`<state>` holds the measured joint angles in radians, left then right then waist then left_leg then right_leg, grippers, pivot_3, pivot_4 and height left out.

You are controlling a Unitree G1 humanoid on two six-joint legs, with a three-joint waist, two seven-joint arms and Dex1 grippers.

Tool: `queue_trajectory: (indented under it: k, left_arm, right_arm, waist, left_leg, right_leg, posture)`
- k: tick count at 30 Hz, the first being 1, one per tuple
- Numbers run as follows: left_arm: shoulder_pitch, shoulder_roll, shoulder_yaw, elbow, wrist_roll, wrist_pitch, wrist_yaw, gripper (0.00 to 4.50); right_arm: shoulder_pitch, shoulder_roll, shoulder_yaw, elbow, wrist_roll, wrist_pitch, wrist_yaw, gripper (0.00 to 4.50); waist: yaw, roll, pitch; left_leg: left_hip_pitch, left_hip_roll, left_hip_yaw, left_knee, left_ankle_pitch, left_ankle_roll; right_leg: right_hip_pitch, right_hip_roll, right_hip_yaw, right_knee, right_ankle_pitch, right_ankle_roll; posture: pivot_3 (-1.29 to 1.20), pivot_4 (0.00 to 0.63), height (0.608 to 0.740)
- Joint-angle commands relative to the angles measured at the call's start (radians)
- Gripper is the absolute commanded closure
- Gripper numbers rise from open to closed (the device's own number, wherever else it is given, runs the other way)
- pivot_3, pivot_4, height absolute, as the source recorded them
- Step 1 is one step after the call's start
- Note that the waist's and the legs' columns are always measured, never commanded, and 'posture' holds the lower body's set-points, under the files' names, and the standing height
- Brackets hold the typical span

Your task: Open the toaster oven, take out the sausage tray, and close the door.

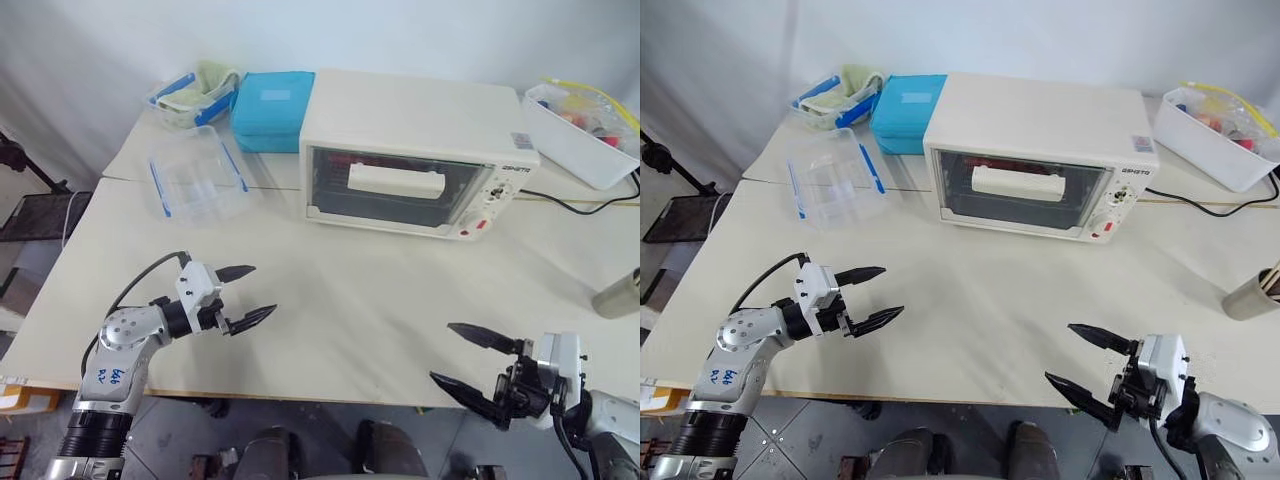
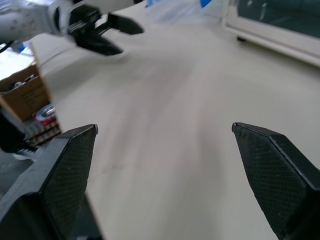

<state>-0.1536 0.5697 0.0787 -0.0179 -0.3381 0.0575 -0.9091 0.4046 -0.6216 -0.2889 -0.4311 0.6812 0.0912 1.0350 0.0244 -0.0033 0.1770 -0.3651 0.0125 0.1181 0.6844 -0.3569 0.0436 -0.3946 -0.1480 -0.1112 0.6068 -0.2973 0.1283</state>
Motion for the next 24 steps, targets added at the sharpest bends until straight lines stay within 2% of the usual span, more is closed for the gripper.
queue_trajectory:
  k: [1, 5, 7, 9, 13, 20, 24]
  left_arm:
    - [0.002, 0.002, 0.040, -0.031, -0.046, 0.017, 0.003, 0.04]
    - [-0.011, 0.021, 0.092, -0.054, -0.117, 0.158, 0.045, 0.04]
    - [-0.049, 0.026, 0.184, -0.034, -0.248, 0.245, 0.046, 0.04]
    - [-0.067, 0.032, 0.224, -0.039, -0.298, 0.281, 0.043, 0.04]
    - [-0.066, 0.064, 0.211, -0.083, -0.315, 0.340, 0.019, 0.04]
    - [-0.065, 0.035, 0.200, -0.155, -0.333, 0.354, 0.030, 0.04]
    - [-0.065, 0.030, 0.194, -0.173, -0.335, 0.367, 0.033, 0.04]
  right_arm:
    - [-0.027, -0.002, -0.017, -0.043, 0.043, 0.052, -0.043, 0.00]
    - [-0.138, 0.018, -0.031, -0.057, 0.106, 0.122, -0.154, 0.00]
    - [-0.247, 0.004, -0.034, -0.054, 0.147, 0.195, -0.239, 0.00]
    - [-0.324, -0.002, -0.032, -0.041, 0.163, 0.259, -0.312, 0.00]
    - [-0.493, 0.038, -0.013, 0.023, 0.191, 0.303, -0.380, 0.00]
    - [-0.690, 0.080, 0.038, 0.149, 0.139, 0.326, -0.394, 0.00]
    - [-0.745, 0.089, 0.056, 0.184, 0.132, 0.345, -0.378, 0.00]
  waist:
    - [0.001, 0.000, 0.000]
    - [-0.005, 0.000, 0.000]
    - [-0.011, 0.000, 0.000]
    - [-0.014, 0.000, 0.000]
    - [-0.016, 0.000, 0.000]
    - [-0.019, 0.000, 0.000]
    - [-0.026, 0.000, 0.000]
  left_leg:
    - [0.000, 0.000, 0.000, 0.000, 0.000, 0.000]
    - [0.000, 0.000, 0.000, 0.001, 0.000, 0.000]
    - [0.001, 0.001, -0.001, 0.001, 0.000, 0.000]
    - [0.000, 0.001, -0.001, 0.001, 0.001, -0.001]
    - [-0.001, 0.000, -0.002, 0.001, 0.001, -0.001]
    - [-0.004, -0.001, -0.003, 0.001, 0.001, 0.001]
    - [-0.004, -0.001, -0.003, 0.001, 0.001, 0.001]
  right_leg:
    - [0.000, 0.000, 0.000, 0.000, 0.000, 0.000]
    - [0.000, 0.000, 0.000, 0.000, 0.000, 0.000]
    - [0.000, 0.000, 0.000, 0.001, 0.000, 0.000]
    - [-0.001, 0.000, 0.000, 0.002, 0.000, 0.000]
    - [-0.001, 0.000, -0.002, 0.003, 0.000, -0.001]
    - [-0.001, 0.000, -0.004, 0.002, 0.000, 0.000]
    - [-0.001, 0.000, -0.005, 0.002, 0.000, 0.000]
  posture:
    - [0.00, 0.150, 0.740]
    - [0.00, 0.150, 0.740]
    - [0.00, 0.150, 0.740]
    - [0.00, 0.150, 0.740]
    - [0.00, 0.150, 0.740]
    - [0.00, 0.150, 0.740]
    - [0.00, 0.150, 0.740]
